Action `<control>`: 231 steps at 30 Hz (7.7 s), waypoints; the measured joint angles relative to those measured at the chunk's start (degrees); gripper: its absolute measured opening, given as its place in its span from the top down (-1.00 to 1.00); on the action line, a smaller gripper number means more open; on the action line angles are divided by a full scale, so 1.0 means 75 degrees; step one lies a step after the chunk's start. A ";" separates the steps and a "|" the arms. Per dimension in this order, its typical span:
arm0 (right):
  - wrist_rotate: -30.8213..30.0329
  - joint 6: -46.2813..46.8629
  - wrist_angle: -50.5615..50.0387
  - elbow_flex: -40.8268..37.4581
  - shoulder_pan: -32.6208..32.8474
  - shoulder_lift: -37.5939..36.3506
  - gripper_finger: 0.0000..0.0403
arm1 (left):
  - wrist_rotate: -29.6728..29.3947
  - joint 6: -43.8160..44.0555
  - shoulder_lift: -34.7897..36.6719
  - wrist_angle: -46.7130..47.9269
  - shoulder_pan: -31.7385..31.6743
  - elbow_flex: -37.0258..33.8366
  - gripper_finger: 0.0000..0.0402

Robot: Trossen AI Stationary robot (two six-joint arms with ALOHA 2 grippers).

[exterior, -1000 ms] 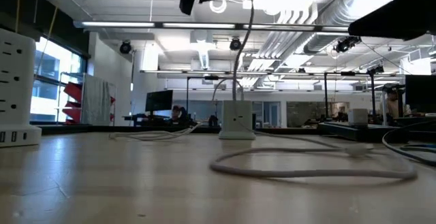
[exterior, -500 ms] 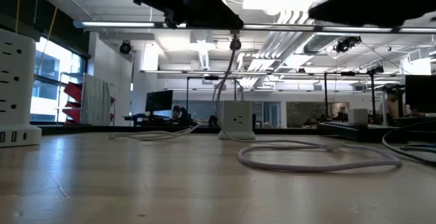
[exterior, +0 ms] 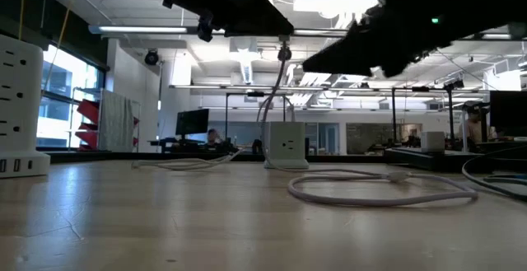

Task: Insert USB
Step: Insert the light grey USB charger into the white charger adapter

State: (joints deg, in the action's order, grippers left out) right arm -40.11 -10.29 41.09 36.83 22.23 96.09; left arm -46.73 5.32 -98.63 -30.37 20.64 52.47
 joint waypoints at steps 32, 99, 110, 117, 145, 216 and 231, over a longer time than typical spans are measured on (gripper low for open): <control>0.3013 0.1056 0.0777 -0.0501 -0.0723 -0.0246 1.00 | -0.0580 -0.2318 0.0023 -0.0114 0.0499 0.0026 0.62; 0.8547 0.2230 0.1692 -0.1351 -0.1316 -0.1107 1.00 | 0.0375 -1.3013 -0.1253 0.2593 0.1084 0.2958 0.31; 0.8545 0.2241 0.1654 -0.1351 -0.1316 -0.1107 1.00 | 0.0934 -1.3381 -0.1253 0.2345 0.1074 0.2955 0.40; 0.8513 0.2242 0.1641 -0.1351 -0.1316 -0.1107 1.00 | 0.1185 -1.3399 -0.1253 0.2360 0.0892 0.2955 0.40; 0.8405 0.2195 0.1500 -0.1351 -0.1304 -0.1101 1.00 | 0.1654 -1.1768 -0.1244 0.2903 0.0641 0.2952 0.98; 0.3463 -0.1022 0.1636 0.0742 -0.0710 -0.0104 0.95 | 0.3359 -0.2931 0.0600 -0.5171 -0.0108 -0.2789 1.00; 0.2808 -0.0318 0.1297 0.0742 -0.0813 -0.0119 1.00 | 0.2957 -0.2838 0.0600 -0.4424 -0.0108 -0.2780 0.70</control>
State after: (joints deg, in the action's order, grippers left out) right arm -19.06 -12.68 50.82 42.39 16.13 95.20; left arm -24.56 -15.97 -94.13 -63.55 19.84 31.62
